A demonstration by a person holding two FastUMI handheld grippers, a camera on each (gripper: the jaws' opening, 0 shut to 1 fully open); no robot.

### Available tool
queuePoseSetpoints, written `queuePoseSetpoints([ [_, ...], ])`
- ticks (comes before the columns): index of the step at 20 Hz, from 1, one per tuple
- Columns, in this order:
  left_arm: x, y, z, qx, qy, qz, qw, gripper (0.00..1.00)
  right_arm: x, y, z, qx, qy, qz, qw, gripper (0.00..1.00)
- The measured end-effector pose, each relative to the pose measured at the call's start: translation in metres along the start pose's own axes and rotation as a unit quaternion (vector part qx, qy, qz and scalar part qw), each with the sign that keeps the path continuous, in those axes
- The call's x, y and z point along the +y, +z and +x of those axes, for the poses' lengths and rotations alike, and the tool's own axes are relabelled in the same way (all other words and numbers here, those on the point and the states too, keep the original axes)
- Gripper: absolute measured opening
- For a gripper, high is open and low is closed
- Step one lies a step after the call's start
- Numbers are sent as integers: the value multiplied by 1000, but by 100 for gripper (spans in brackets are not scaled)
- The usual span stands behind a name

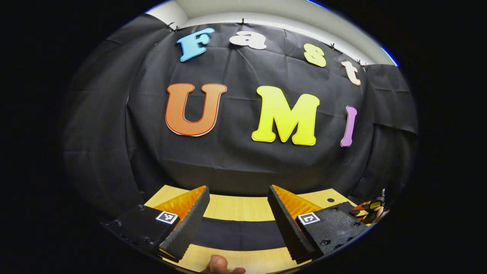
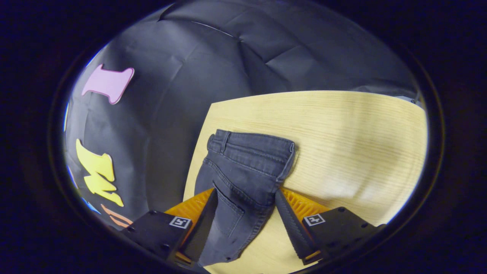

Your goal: Grasp the waist and the cuffs of the jeans and fold them to make the two legs overlap; first hold the waist and fold one-third of the jeans toward the cuffs, then hold the cuffs and fold the remaining one-third in the same direction to finish folding.

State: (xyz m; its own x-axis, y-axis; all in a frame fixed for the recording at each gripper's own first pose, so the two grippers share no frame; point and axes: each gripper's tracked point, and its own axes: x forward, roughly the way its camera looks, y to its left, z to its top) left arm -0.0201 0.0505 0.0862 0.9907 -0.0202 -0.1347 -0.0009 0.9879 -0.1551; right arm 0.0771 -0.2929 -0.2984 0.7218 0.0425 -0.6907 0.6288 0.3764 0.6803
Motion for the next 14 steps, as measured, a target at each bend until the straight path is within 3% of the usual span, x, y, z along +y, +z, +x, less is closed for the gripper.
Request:
queuePoseSetpoints([
  [1, 1, -2, 0, 2, 2, -2, 1000, 98, -6, 0, 3, -2, -4, 9, 1000, 70],
  [4, 4, -15, -3, 22, 5, -9, 1000, 99, -10, 1, 11, 8, 8, 60, 998, 36],
  [5, 4, -18, -4, 26, 5, -8, 1000, 98, -7, 0, 7, 14, 15, 65, 998, 37],
  [9, 2, -18, -6, 26, 3, -2, 1000, 98, -13, 0, 11, 19, 5, 102, 995, 14],
  [11, 1, -15, -7, 24, 2, -2, 1000, 98, -15, -1, 11, 18, 9, 108, 994, 14],
  [14, 6, -13, -11, 20, 7, -1, 1000, 98, -15, -1, 10, 8, 0, 91, 996, 2],
])
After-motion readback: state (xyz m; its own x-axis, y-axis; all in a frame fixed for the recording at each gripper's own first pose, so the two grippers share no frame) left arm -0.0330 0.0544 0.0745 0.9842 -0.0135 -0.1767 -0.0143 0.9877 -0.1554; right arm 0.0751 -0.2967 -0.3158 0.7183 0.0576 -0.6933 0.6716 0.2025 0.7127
